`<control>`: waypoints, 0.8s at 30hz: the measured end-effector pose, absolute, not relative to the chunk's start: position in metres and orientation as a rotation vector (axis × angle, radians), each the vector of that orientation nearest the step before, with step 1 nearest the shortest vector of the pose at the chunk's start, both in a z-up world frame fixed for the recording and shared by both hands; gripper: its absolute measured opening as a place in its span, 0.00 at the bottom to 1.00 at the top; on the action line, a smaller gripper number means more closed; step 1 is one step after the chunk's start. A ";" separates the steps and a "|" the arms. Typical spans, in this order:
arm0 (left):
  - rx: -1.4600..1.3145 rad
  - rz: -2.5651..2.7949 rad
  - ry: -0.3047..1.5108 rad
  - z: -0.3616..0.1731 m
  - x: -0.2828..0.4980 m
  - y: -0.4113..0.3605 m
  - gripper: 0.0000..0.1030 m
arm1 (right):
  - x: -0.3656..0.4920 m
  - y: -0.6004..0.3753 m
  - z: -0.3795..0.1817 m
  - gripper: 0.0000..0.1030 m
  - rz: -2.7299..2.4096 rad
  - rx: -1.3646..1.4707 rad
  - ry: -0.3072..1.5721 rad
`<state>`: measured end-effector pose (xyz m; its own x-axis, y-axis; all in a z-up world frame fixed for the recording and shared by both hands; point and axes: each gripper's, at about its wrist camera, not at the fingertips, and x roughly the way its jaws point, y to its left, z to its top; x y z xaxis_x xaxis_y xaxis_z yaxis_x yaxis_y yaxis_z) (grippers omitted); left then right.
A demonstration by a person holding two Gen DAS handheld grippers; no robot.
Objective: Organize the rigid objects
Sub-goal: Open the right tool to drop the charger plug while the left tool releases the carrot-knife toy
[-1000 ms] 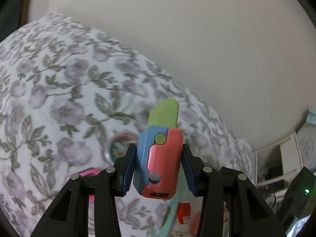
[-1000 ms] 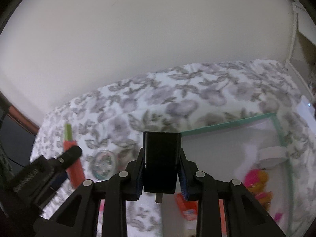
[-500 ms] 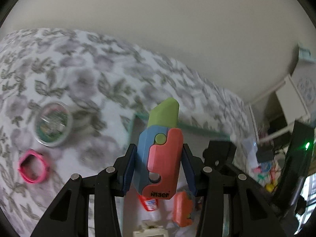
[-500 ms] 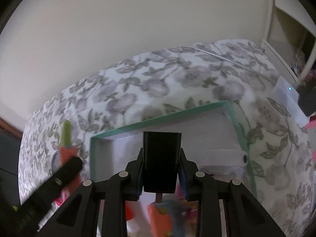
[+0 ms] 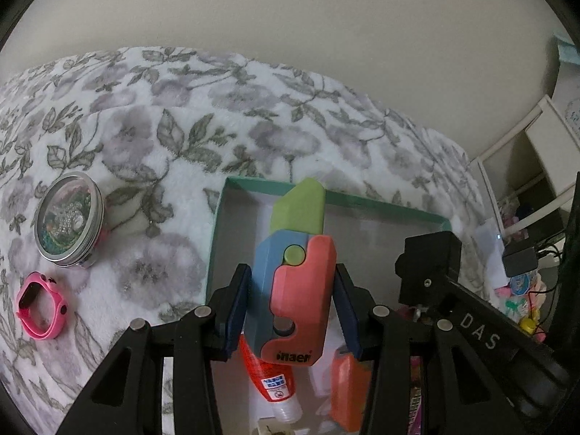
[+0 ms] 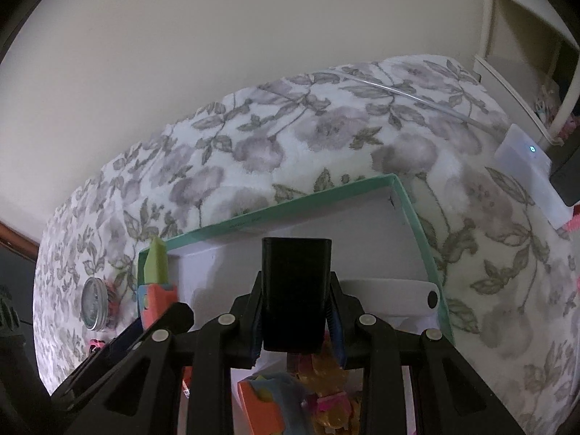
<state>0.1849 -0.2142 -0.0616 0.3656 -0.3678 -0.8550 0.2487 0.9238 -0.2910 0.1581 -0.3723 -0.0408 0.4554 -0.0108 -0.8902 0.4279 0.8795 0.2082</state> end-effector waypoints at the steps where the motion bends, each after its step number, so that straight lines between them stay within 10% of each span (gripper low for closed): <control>1: -0.118 -0.395 1.133 -0.062 0.185 -0.214 0.45 | 0.159 -0.371 -0.041 0.30 -0.280 0.432 1.074; 24: -0.104 -0.353 1.109 -0.041 0.188 -0.205 0.47 | 0.162 -0.361 -0.024 0.34 -0.263 0.397 1.078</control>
<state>0.1877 -0.2047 -0.0414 0.3961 -0.3288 -0.8573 0.2264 0.9398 -0.2558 0.1618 -0.3611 -0.0242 0.4521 -0.0162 -0.8918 0.3969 0.8990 0.1849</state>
